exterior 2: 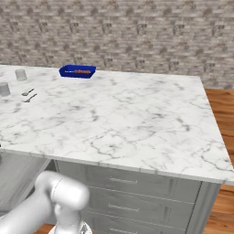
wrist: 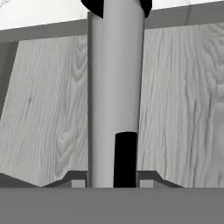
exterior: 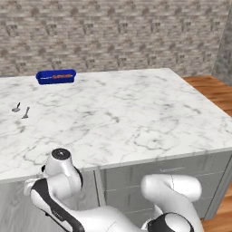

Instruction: Take the tongs from the drawer on the left and place them on the dining counter next to the tray containing the kebab skewer.

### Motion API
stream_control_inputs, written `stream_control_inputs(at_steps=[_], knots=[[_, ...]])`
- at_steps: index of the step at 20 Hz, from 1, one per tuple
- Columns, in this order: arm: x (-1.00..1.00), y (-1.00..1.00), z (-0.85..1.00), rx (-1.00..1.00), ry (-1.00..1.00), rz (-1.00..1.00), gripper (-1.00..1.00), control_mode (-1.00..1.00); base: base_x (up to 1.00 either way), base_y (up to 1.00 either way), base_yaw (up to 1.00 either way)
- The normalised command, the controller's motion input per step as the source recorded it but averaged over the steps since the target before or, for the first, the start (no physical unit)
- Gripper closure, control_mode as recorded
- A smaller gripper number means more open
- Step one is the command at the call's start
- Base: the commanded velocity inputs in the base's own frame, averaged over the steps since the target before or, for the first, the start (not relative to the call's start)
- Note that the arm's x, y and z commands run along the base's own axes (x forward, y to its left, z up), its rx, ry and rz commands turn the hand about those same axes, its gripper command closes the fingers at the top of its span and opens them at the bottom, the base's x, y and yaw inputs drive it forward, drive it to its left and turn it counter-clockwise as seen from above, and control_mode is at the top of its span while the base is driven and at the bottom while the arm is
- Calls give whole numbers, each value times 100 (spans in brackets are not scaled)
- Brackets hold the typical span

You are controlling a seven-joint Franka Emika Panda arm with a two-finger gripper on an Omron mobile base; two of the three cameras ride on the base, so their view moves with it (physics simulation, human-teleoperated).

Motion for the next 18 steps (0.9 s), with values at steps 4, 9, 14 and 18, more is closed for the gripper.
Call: stream_control_inputs(at_steps=[4,9,14,18], knots=[[0,-100,100,0,0,0,100,-100,0,0,0],[0,-100,100,-1,0,0,100,-100,0,0,0],[0,-96,90,0,0,0,100,-100,0,0,0],[0,-7,14,-4,-4,0,100,-100,0,0,0]])
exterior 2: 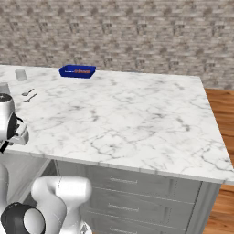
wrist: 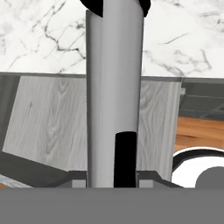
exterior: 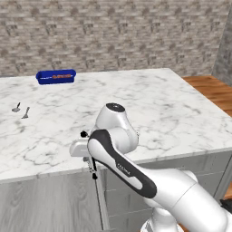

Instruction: Take the tongs from the drawer on the left and place them on the dining counter next to the tray containing the kebab skewer.

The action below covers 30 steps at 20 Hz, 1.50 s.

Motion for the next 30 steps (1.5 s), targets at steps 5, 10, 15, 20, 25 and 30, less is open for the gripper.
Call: stream_control_inputs(at_steps=[5,10,15,20,25,30], knots=[[0,0,0,0,0,0,100,-100,0,0,0],[0,0,0,0,0,0,100,-100,0,0,0],[-3,-1,0,0,0,0,100,-100,0,0,0],[-19,-13,-6,-2,0,0,100,100,-52,-48,-4],[0,0,0,0,0,0,100,100,-32,-100,-16],[0,0,0,0,0,0,100,100,54,-100,-18]])
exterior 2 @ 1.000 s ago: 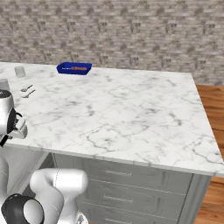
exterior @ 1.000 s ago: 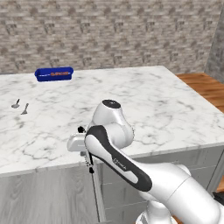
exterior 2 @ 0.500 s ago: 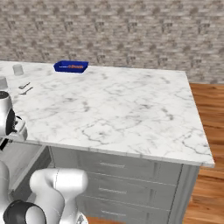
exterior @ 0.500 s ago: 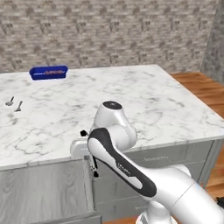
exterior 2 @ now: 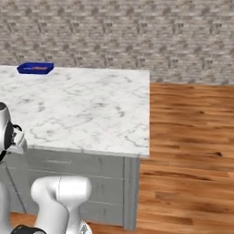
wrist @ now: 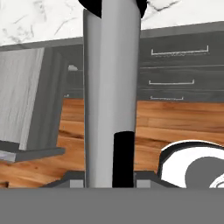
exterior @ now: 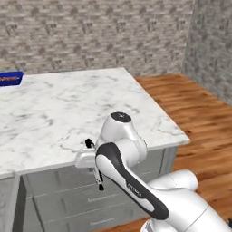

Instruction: Take the tongs from the drawer on the left and place them on the dining counter next to the tray containing the kebab skewer.

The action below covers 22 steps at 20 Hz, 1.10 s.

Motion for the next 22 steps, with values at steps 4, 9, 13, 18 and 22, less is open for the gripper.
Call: stream_control_inputs(at_steps=[4,9,13,18,22], knots=[[0,0,0,0,0,0,100,100,61,-100,-19],[0,0,0,0,0,0,100,100,47,-100,-24],[0,0,0,0,0,0,100,100,6,-100,-26],[0,0,0,0,0,0,100,100,17,-100,-30],[0,0,0,0,0,0,100,100,73,-100,-23]])
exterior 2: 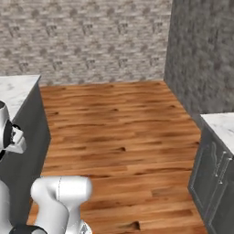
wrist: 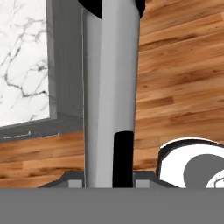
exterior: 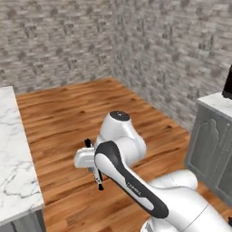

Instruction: Take the tongs from the drawer on the left and place them on the dining counter next to the tray containing the kebab skewer.

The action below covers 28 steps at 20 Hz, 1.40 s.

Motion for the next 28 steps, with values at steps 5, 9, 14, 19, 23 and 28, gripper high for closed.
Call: stream_control_inputs(at_steps=[5,9,14,19,23,28], knots=[[0,0,0,0,0,0,100,100,100,-19,6],[0,0,0,0,0,0,100,100,100,8,12],[0,0,0,0,0,0,100,100,100,10,11],[0,0,0,0,0,0,100,100,100,2,12],[0,0,0,0,0,0,100,100,100,0,13],[0,0,0,0,0,0,100,100,100,0,14]])
